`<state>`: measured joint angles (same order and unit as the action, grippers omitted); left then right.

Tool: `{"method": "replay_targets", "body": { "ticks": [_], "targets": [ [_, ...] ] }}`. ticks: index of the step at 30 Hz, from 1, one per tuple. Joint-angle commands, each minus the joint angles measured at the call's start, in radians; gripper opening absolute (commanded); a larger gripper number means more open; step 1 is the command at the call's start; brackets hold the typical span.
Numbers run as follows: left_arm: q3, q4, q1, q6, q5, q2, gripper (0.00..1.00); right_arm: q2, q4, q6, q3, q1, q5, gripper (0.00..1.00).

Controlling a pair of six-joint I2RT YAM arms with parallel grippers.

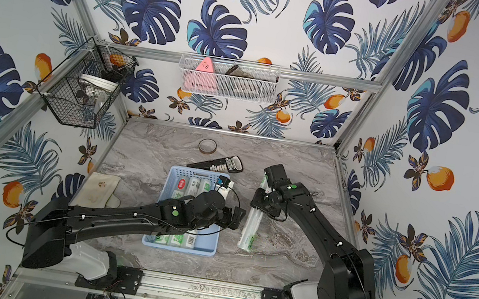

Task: Put the plastic wrap into the basket
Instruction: Pick up the plastic wrap from the center of the board, then place the plastic wrap in the basket.

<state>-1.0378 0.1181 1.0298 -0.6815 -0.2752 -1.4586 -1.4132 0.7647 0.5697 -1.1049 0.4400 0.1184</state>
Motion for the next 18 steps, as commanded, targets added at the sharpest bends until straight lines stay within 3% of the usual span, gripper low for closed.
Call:
{"method": "replay_targets", "body": {
  "ticks": [1, 18],
  "targets": [
    [0.022, 0.013, -0.019, 0.002, -0.029, 0.033, 0.99, -0.014, -0.018, 0.037, -0.026, 0.030, 0.010, 0.39],
    [0.146, 0.049, -0.156, 0.020, -0.025, 0.217, 0.99, -0.119, -0.054, 0.075, -0.188, 0.186, -0.018, 0.39]
  ]
}}
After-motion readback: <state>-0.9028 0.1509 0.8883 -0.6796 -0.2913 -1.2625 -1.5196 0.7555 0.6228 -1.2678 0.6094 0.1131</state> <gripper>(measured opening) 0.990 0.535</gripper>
